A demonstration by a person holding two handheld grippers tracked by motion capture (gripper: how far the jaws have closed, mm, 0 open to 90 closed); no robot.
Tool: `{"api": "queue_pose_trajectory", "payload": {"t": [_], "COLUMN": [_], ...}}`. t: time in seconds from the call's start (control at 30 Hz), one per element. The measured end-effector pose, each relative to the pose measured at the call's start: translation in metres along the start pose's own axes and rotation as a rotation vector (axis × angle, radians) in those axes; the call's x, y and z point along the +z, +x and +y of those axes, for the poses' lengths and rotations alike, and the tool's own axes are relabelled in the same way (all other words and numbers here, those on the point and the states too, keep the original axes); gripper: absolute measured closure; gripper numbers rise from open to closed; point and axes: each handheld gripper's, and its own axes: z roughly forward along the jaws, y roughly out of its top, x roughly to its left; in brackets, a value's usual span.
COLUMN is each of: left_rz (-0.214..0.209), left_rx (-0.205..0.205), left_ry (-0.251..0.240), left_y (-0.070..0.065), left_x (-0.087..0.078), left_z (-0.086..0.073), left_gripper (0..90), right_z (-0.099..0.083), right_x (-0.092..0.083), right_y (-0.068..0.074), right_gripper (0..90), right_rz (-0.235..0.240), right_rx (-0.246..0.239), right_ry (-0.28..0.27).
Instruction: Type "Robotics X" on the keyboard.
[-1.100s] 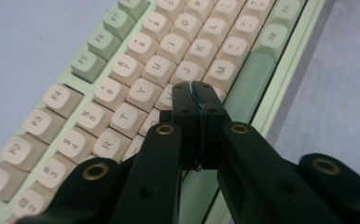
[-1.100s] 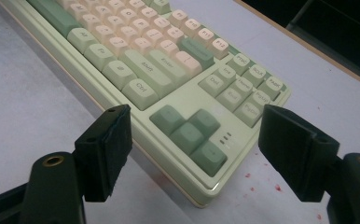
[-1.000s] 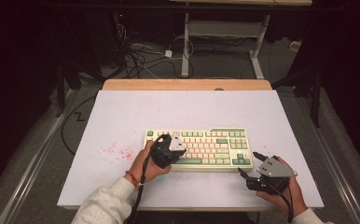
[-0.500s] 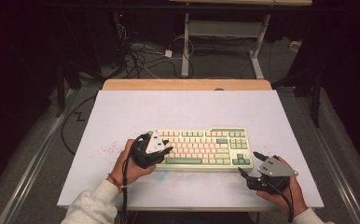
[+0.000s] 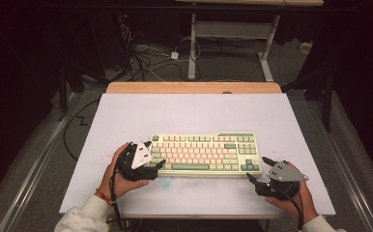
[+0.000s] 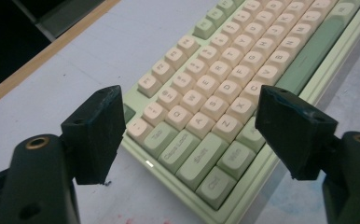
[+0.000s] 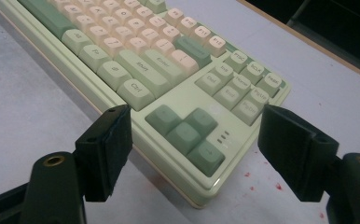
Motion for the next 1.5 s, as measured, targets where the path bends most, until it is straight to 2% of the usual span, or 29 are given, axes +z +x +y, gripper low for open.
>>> {"api": "queue_pose_trajectory", "payload": {"t": [0.17, 0.37, 0.43, 0.53, 0.63, 0.77, 0.83, 0.87, 0.93, 1.03, 1.27, 1.5], "left_rz": [0.004, 0.032, 0.042, 0.045, 0.05, 0.056, 0.055, 0.057, 0.053, 0.052, 0.047, 0.045], "left_rx": [-0.005, 0.012, 0.006, -0.015, -0.027, -0.037, -0.035, -0.032, -0.031, -0.026, -0.024, -0.015], "left_ry": [0.024, 0.057, 0.07, 0.076, 0.079, 0.1, 0.1, 0.099, 0.098, 0.099, 0.098, 0.111], "left_y": [0.001, -0.001, -0.001, -0.001, -0.001, 0.001, 0.0, -0.001, -0.002, -0.002, -0.001, -0.002], "left_x": [-0.003, -0.01, -0.013, -0.017, -0.02, -0.02, -0.02, -0.02, -0.02, -0.019, -0.019, -0.019], "left_z": [-0.014, -0.029, -0.034, -0.04, -0.045, -0.05, -0.05, -0.05, -0.049, -0.049, -0.049, -0.05], "left_gripper": [18.2, 17.3, 17.3, 17.3, 17.3, 17.3, 17.3, 17.3, 17.3, 17.3, 17.3, 17.2], "right_z": [0.0, 0.002, 0.004, 0.009, 0.014, 0.027, 0.036, 0.039, 0.047, 0.061, 0.086, 0.1], "right_x": [0.002, 0.002, 0.002, 0.002, 0.002, 0.006, 0.01, 0.013, 0.02, 0.034, 0.074, 0.1], "right_y": [-0.001, -0.004, -0.005, -0.006, -0.007, -0.009, -0.008, -0.008, -0.005, 0.0, 0.016, 0.025], "right_gripper": [26.2, 27.2, 29.2, 36.8, 48.7, 67.0, 76.7, 80.6, 86.3, 89.8, 90.0, 90.0], "right_rz": [0.003, 0.002, 0.005, 0.018, 0.046, 0.075, 0.109, 0.112, 0.151, 0.178, 0.227, 0.242], "right_rx": [0.015, 0.016, 0.017, 0.019, 0.03, 0.054, 0.039, 0.036, 0.024, -0.001, -0.057, -0.079], "right_ry": [0.004, 0.002, -0.002, -0.014, -0.035, -0.036, -0.03, -0.023, -0.011, 0.005, 0.067, 0.09]}}
